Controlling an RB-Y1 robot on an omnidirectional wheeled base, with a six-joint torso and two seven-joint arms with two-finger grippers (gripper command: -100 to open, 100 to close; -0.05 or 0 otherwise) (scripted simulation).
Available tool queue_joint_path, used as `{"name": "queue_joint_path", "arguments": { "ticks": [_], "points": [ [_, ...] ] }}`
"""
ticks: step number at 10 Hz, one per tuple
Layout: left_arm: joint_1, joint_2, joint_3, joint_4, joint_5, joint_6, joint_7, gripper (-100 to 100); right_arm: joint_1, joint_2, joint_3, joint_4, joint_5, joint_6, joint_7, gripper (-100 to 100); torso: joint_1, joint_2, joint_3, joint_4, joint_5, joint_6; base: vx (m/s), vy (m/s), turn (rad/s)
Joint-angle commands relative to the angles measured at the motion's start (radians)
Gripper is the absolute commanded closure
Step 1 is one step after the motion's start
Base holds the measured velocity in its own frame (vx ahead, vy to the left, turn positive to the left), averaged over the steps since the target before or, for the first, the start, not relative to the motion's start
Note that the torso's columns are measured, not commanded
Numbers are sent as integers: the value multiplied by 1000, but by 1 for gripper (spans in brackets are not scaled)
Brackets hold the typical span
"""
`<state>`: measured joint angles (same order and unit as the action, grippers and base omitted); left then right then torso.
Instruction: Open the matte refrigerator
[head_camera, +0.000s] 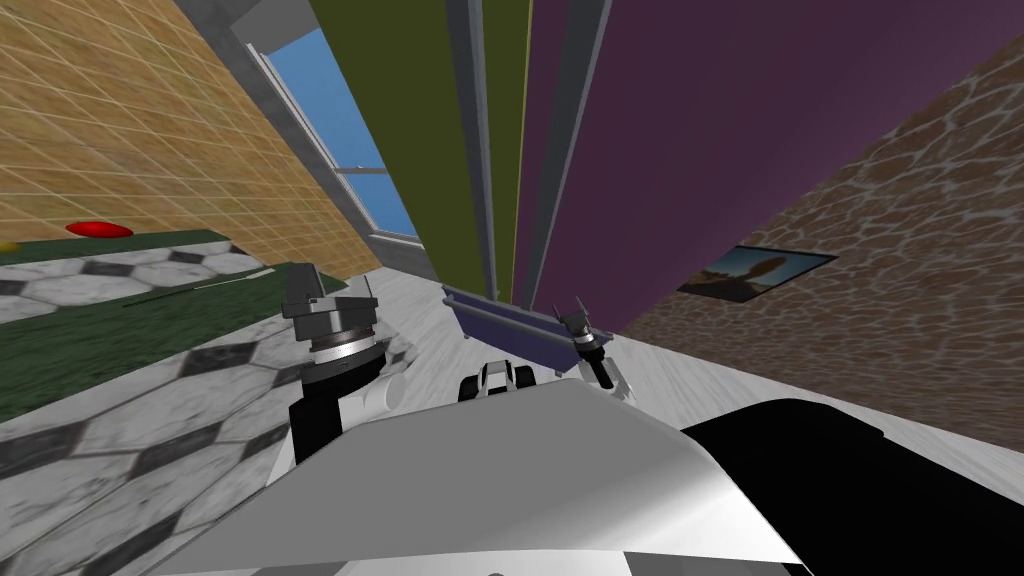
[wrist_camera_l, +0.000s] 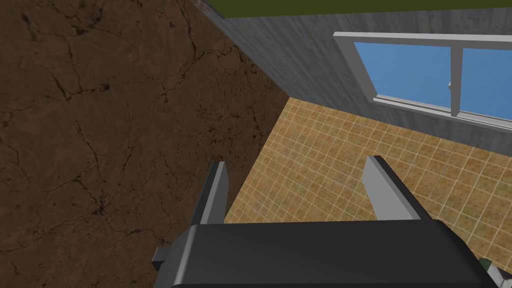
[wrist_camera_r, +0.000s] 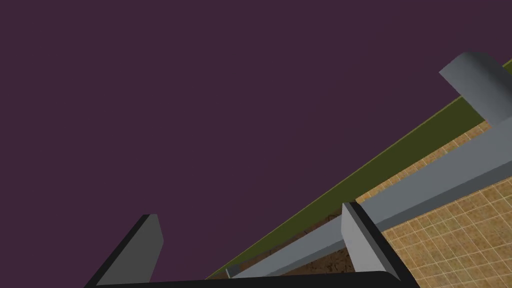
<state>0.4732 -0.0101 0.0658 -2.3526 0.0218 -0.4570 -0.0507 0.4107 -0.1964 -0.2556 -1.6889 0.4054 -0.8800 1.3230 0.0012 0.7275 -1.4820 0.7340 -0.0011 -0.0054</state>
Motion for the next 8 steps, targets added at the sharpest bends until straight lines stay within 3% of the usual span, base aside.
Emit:
{"name": "queue_joint_path", "arguments": {
  "ticks": [1, 8],
  "points": [
    [0, 0, 0, 0, 0, 0, 0, 0, -10, 8, -13, 46, 24, -20, 72, -100, -1, 0, 0, 0, 0, -1, 49, 91, -56],
    [0, 0, 0, 0, 0, 0, 0, 0, -24, 42, -43, 126, 66, -61, 220, -100, 0, 5, 3, 2, 0, 3, 39, 74, -36]
  ]
}}
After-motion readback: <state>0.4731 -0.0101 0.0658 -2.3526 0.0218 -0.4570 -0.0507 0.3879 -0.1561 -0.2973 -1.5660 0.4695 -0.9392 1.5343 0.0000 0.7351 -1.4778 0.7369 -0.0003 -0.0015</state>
